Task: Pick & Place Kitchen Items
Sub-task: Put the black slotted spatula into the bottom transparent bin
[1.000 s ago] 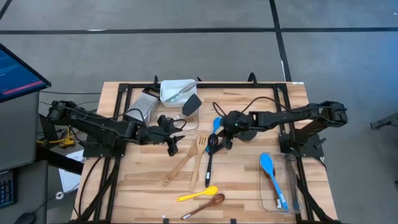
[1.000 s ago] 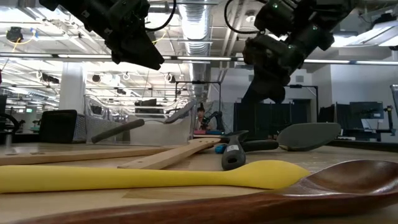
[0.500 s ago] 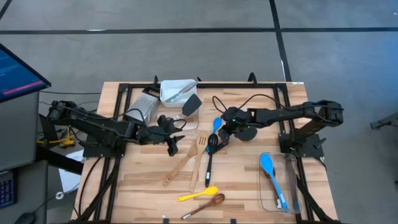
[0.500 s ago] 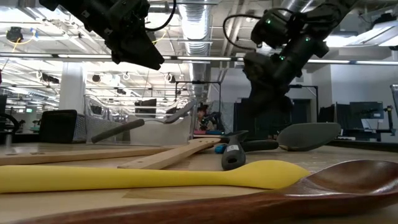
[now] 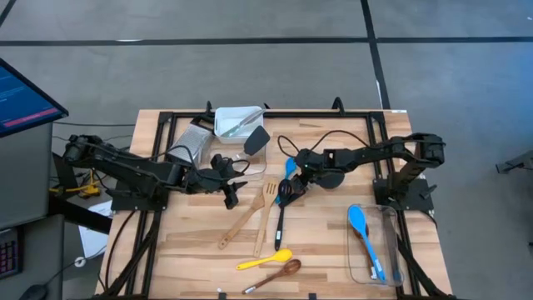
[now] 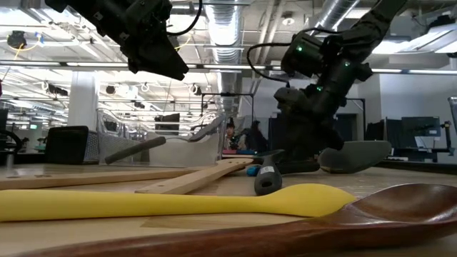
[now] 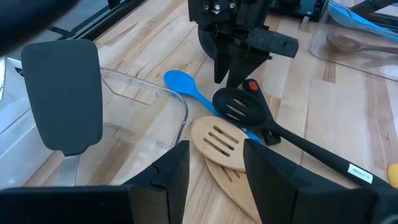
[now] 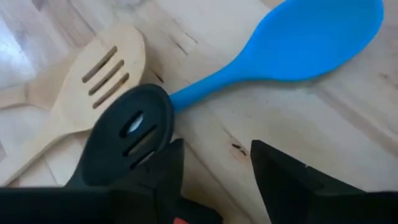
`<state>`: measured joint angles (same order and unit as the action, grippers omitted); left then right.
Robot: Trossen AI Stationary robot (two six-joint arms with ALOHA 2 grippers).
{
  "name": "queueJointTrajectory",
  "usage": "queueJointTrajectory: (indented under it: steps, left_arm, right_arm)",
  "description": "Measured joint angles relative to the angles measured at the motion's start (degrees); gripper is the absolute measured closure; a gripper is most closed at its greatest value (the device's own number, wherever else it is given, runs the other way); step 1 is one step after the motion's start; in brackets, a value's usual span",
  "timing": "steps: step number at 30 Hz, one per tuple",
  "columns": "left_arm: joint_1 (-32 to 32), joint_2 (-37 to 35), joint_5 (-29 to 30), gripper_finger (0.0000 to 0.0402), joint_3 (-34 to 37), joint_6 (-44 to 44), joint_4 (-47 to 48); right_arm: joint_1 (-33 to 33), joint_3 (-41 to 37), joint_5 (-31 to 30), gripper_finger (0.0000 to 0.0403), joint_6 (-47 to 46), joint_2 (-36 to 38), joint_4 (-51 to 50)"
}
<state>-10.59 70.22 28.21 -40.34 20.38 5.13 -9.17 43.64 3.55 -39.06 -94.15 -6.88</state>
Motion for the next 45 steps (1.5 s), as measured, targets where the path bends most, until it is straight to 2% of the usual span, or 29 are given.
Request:
queueJointTrajectory:
  steps: [6, 18, 28, 34, 38, 45]
  left_arm:
    - [0.0, 0.0, 0.0, 0.0263, 0.0, 0.0, 0.0]
    - [0.0, 0.0, 0.0, 0.0263, 0.0, -0.02, 0.02]
    - [0.0, 0.0, 0.0, 0.0263, 0.0, -0.61, 0.0]
    - [0.01, 0.0, 0.0, 0.0263, 0.04, -0.61, 0.0]
    - [0.0, 0.0, -0.02, 0.0263, 0.04, -0.6, 0.0]
    - [0.0, 0.0, 0.0, 0.0263, 0.06, -0.56, 0.0]
  right_arm:
    - [0.0, 0.02, 0.51, 0.0209, 0.04, 0.92, 0.18]
    - [-0.12, 2.96, 3.93, 0.0227, 0.47, 1.53, -0.14]
    - [1.51, 3.02, 4.05, 0.0228, 0.63, 1.05, -0.09]
    - [1.73, 3.02, 3.82, 0.0222, 0.63, 1.05, 0.03]
    - [1.73, 3.02, 0.94, 0.022, 0.63, 1.05, 0.04]
    - [2.46, 3.02, -0.28, 0.0224, 0.61, 1.05, 0.07]
